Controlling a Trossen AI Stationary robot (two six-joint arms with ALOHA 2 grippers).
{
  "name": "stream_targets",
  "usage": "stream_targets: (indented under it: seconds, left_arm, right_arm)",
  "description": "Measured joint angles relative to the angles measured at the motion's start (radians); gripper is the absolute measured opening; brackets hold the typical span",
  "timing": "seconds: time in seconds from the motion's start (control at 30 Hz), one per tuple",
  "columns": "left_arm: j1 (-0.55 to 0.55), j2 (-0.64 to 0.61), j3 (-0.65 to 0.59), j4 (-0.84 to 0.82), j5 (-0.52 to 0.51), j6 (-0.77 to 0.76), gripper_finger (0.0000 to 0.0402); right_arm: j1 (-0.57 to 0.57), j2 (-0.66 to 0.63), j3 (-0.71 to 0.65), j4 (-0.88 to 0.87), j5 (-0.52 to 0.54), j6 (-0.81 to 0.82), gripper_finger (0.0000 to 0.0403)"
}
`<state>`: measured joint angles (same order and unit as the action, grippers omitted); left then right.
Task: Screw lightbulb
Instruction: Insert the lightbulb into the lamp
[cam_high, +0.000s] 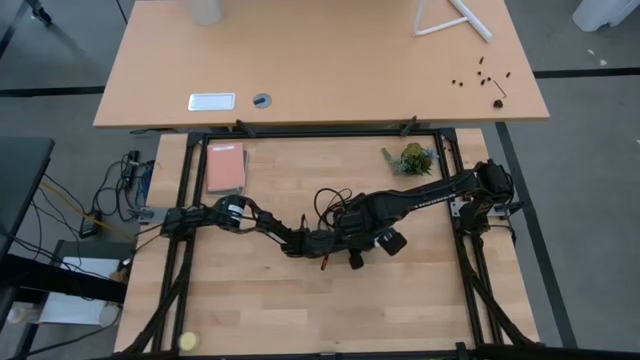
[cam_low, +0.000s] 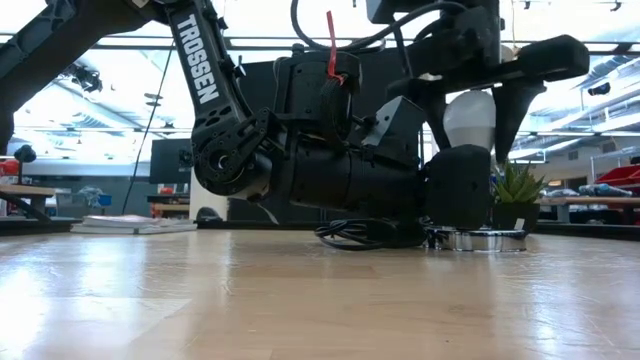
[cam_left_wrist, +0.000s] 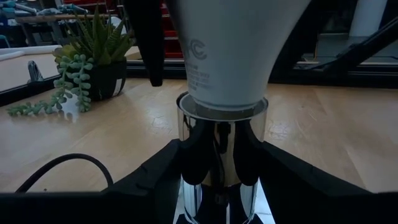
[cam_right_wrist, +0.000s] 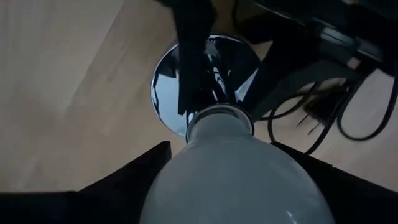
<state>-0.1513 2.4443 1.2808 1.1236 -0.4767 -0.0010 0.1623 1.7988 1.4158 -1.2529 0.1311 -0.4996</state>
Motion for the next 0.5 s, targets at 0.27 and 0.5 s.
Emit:
stream_targets:
  seconds: [0.27, 0.5]
  left_arm:
    - [0.0, 0.0, 0.0, 0.0, 0.0, 0.001, 0.02]
    - [-0.001, 0.0, 0.0, 0.001, 0.0, 0.016, 0.02]
  right_arm:
    - [-0.001, -0.001, 0.0, 0.006, 0.002, -0.145, 0.0254]
    - [-0.005, -0.001, 0.0, 0.031, -0.011, -0.041, 0.0258]
